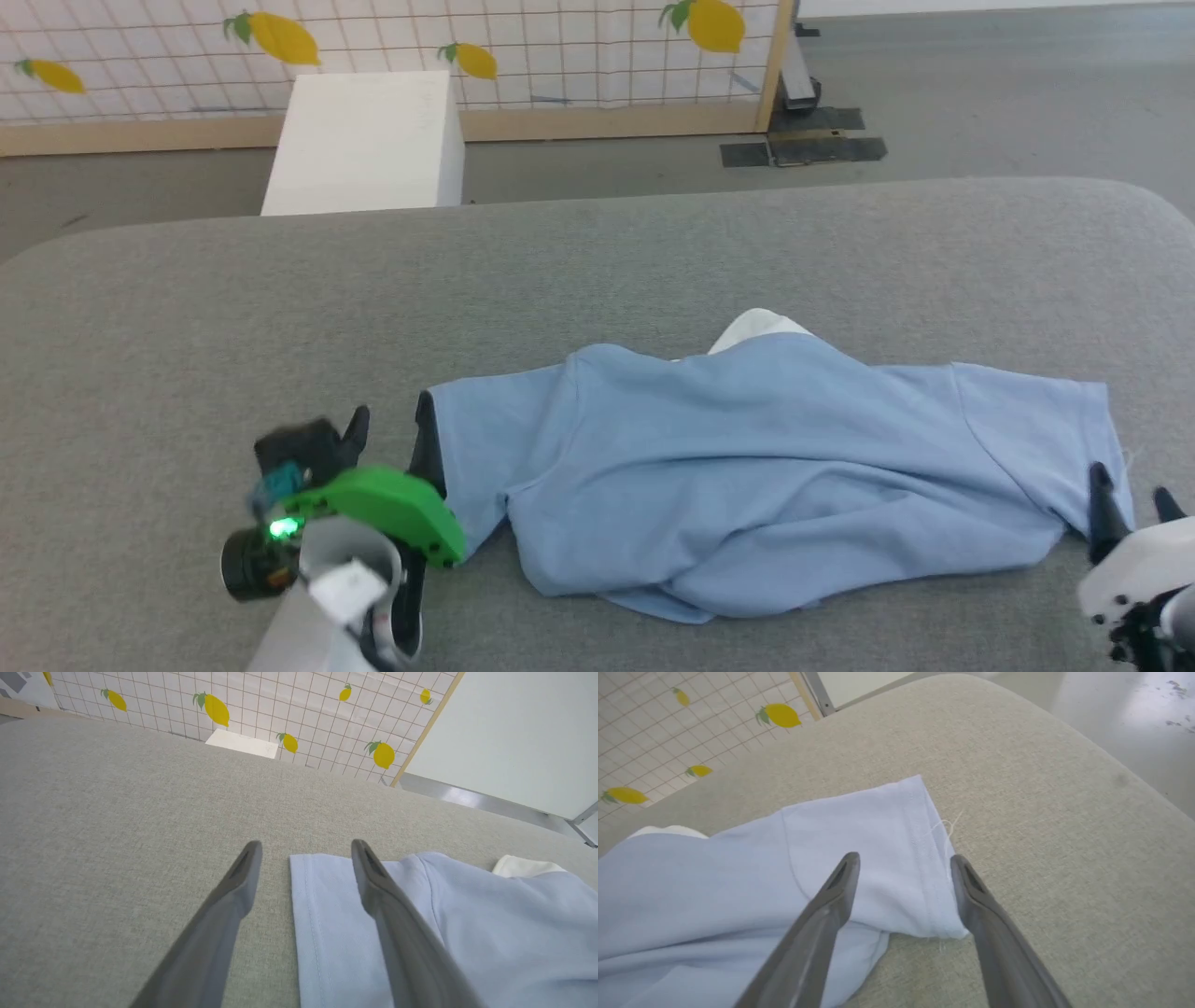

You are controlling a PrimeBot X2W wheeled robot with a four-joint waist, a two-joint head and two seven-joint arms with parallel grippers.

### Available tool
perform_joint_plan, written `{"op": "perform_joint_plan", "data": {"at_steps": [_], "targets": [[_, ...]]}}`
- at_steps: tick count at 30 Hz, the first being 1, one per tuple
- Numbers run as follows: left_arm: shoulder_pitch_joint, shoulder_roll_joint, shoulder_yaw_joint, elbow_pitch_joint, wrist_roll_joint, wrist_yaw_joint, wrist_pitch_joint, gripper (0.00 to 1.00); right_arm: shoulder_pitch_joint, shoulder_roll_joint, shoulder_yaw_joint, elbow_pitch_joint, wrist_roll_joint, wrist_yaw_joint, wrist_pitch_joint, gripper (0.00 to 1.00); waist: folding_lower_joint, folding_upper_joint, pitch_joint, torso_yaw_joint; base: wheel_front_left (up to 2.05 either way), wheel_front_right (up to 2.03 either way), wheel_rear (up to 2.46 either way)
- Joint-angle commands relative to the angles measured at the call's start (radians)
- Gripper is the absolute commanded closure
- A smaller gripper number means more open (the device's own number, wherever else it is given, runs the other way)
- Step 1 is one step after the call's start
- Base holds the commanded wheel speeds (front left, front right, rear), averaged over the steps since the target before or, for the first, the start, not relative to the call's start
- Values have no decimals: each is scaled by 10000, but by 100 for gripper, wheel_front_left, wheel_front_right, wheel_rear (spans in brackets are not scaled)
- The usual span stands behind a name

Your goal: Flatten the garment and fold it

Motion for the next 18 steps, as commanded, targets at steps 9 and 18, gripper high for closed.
{"op": "perform_joint_plan", "data": {"at_steps": [9,18], "targets": [[-2422,612,-209,2166,358,577,2494,0,999,-6,2546,-1916,152,-15,-1457,0,0,0,571,-1068,0,0,0],[-3327,1118,-524,3993,340,441,4806,0,974,-5,3402,-2027,483,-15,-1606,0,0,0,956,-1797,0,0,0]]}}
